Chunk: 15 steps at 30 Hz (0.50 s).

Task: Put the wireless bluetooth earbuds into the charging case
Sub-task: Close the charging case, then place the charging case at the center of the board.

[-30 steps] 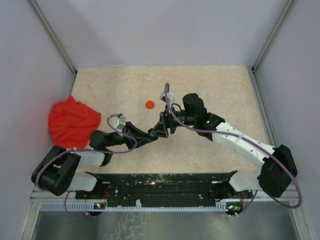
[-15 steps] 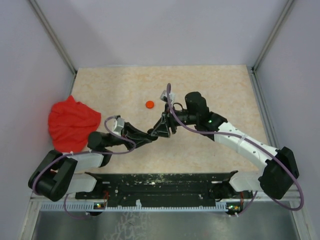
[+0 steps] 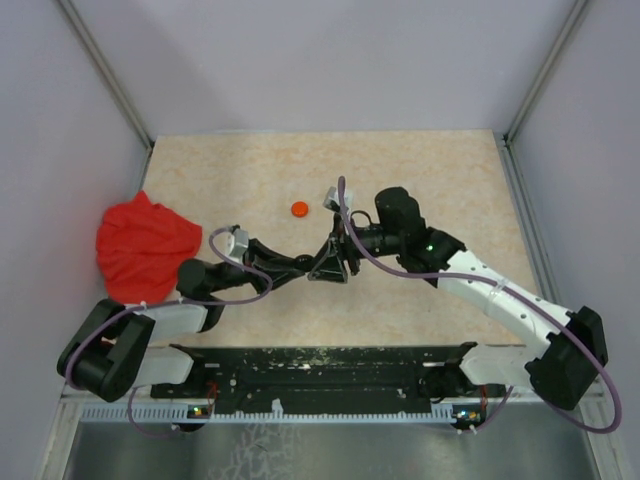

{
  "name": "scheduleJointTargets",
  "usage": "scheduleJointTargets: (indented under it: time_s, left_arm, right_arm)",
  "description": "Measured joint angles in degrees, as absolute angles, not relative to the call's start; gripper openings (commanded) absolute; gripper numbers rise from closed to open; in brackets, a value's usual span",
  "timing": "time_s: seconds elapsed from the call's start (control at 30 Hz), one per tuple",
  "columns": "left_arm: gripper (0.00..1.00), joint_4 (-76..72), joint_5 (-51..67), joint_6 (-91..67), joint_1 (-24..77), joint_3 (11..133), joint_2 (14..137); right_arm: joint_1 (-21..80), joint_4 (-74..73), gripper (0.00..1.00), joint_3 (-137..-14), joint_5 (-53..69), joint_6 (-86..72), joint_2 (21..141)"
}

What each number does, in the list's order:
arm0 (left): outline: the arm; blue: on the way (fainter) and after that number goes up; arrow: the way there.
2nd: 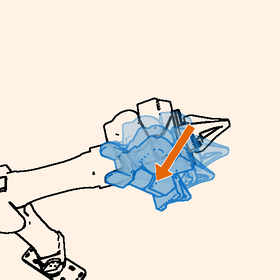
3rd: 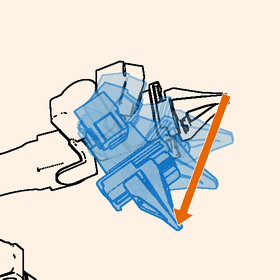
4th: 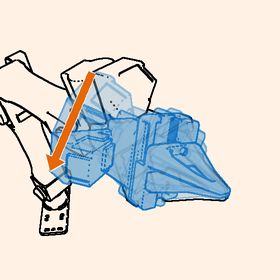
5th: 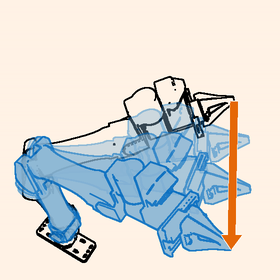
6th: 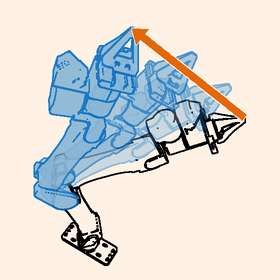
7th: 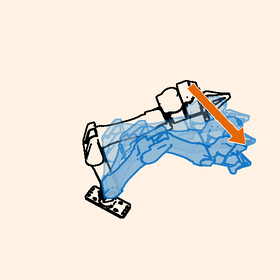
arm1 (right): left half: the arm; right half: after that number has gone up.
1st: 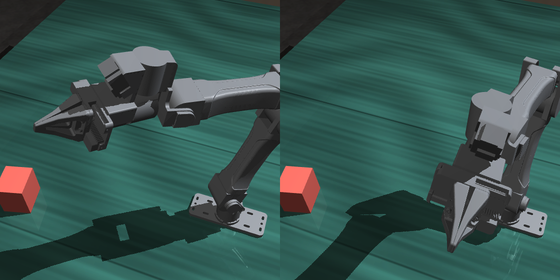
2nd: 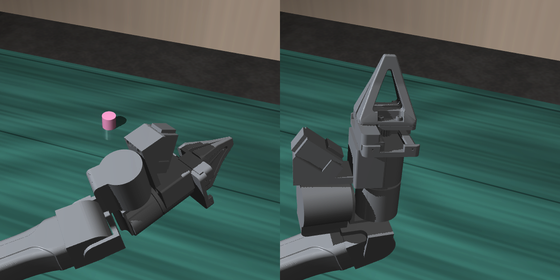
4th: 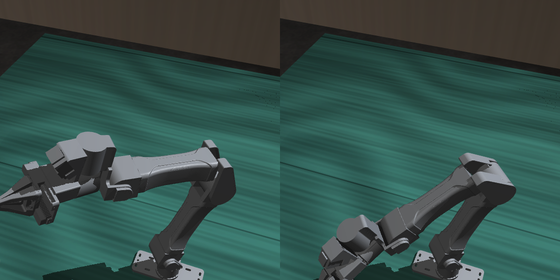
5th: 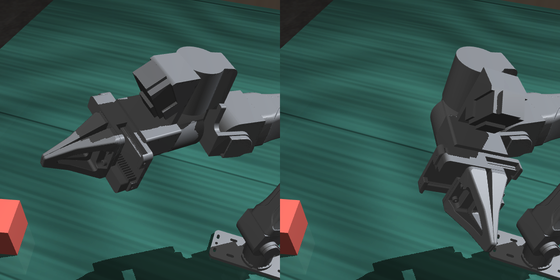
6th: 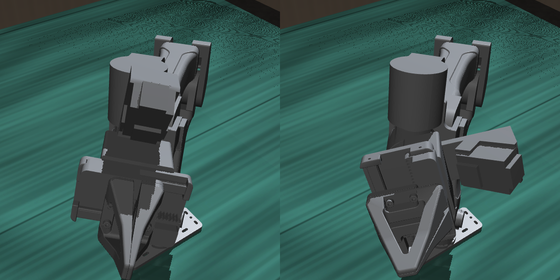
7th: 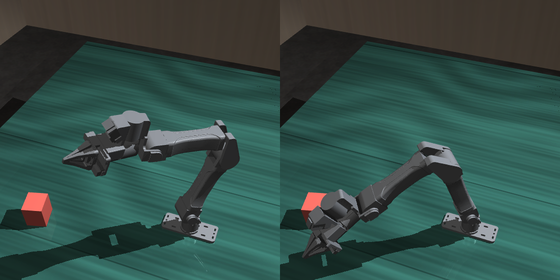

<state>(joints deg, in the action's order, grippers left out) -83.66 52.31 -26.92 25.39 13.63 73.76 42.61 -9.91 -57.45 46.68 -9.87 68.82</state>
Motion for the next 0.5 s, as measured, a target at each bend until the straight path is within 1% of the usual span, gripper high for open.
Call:
scheduleJointTargets:
  time_s: [0.2,0.5]
  left_arm:
    - [0.01,-82.5,53.1,-26.9,25.3,14.5,73.8]
    - [0.01,-79.4,55.5,-27.0,25.4,16.0,73.8]
  right_arm:
    - [42.6,-11.2,0.47,-57.4,38.3,-5.3,67.5]
    - [42.7,-10.4,0.41,-56.2,38.9,1.2,69.3]
